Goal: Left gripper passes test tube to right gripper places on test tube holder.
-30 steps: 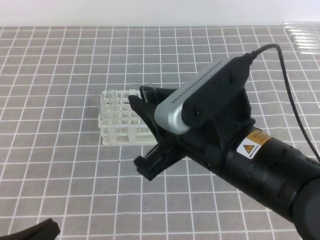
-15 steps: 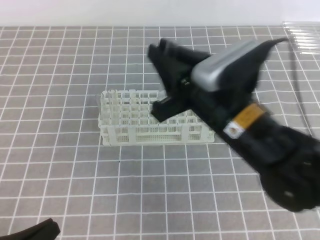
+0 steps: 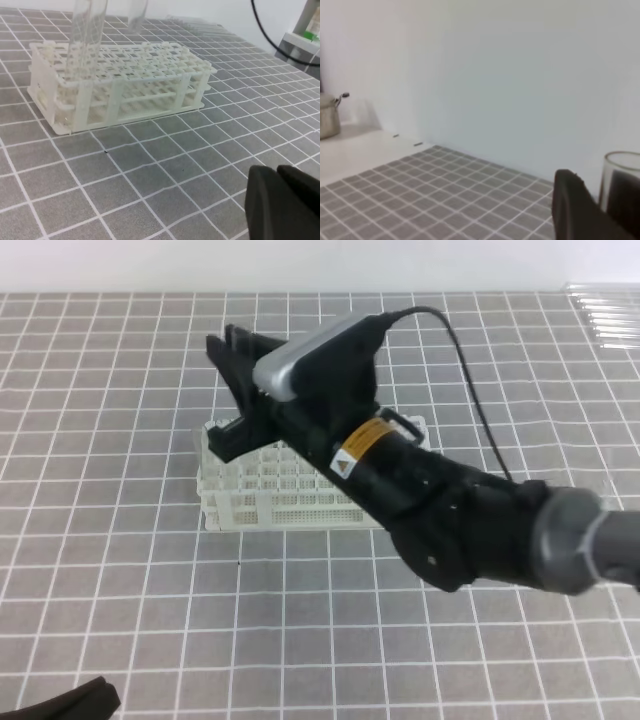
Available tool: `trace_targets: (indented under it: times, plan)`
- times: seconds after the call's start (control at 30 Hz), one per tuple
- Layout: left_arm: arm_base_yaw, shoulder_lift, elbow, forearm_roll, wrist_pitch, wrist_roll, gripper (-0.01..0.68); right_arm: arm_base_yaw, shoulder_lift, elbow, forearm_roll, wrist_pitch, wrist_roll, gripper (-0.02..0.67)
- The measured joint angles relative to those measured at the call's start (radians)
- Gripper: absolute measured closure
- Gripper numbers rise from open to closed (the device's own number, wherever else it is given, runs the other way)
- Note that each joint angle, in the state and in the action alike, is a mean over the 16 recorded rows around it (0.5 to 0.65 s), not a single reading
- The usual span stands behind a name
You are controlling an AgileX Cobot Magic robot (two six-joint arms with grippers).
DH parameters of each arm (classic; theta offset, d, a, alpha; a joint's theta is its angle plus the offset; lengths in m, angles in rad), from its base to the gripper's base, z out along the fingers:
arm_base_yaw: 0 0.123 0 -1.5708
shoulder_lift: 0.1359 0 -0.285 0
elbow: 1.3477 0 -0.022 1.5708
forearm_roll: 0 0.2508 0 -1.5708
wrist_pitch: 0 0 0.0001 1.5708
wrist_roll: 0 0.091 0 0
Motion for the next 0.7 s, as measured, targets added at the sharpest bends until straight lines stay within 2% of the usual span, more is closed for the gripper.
trace_targets:
  times: [0.7]
  plan:
    - [0.0, 0.0, -0.002, 0.0, 0.001, 0.0, 0.674, -0.021, 0.143, -0.099, 0.008, 0.01, 0.012, 0.561]
